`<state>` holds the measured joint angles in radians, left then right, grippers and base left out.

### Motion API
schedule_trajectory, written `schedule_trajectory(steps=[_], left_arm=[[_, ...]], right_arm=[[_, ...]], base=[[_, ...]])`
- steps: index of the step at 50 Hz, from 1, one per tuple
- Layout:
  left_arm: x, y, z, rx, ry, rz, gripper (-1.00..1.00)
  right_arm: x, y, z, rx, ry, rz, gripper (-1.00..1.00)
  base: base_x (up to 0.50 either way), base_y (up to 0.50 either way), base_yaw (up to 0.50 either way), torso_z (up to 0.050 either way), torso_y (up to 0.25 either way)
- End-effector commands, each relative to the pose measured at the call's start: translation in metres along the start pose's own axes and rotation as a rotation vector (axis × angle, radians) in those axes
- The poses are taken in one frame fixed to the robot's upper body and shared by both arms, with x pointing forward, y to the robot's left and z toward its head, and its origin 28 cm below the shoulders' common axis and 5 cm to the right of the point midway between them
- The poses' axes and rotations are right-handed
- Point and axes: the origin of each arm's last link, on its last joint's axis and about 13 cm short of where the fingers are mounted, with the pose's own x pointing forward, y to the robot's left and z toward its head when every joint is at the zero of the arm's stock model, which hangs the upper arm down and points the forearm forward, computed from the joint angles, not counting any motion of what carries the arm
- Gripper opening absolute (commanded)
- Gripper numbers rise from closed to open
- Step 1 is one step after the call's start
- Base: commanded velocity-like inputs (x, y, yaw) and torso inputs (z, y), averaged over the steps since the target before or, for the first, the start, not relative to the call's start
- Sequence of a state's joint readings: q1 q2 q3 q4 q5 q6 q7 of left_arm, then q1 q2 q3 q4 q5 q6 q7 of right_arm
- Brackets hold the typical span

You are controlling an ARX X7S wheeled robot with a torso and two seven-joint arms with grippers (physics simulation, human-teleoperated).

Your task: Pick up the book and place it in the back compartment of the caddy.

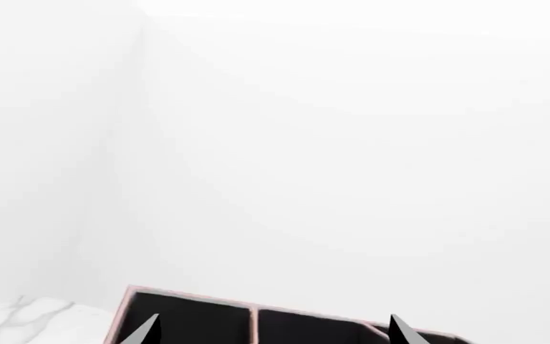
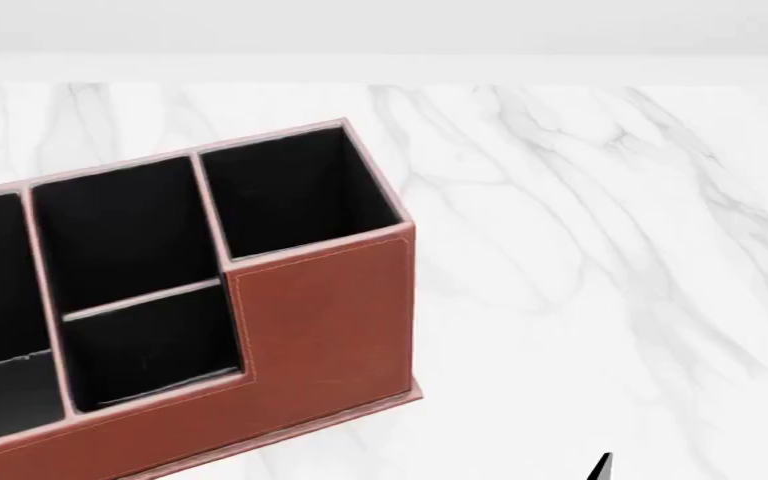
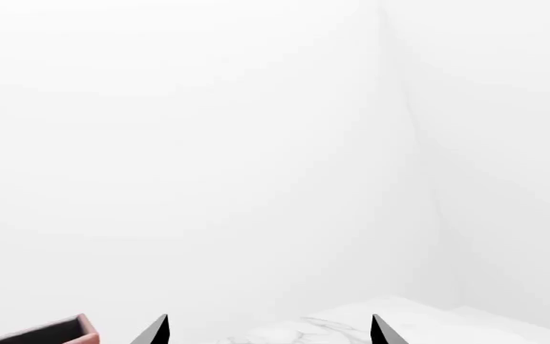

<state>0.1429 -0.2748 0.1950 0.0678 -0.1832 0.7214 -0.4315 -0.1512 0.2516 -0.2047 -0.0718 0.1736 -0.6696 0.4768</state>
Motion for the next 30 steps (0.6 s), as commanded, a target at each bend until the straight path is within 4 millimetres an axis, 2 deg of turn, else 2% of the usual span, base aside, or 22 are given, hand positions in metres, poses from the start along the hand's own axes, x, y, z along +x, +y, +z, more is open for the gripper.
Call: schedule_trajectory(steps=[1,30], left_arm=[[0.0001,0.0,-0.0001,0.0,0.001,0.0,1.0],[0.0006,-0.0006,-0.0009,0.002,0.002,0.001,1.0]], right_arm=[[0.0002,0.0001,0.0,-0.006,-0.001,-0.002,1.0],[0.0007,0.0009,-0.0011,-0.016,0.006,0.0,1.0]], base=[[0.0,0.03,0.0,0.0,0.0],[0.0,0.03,0.0,0.0,0.0]])
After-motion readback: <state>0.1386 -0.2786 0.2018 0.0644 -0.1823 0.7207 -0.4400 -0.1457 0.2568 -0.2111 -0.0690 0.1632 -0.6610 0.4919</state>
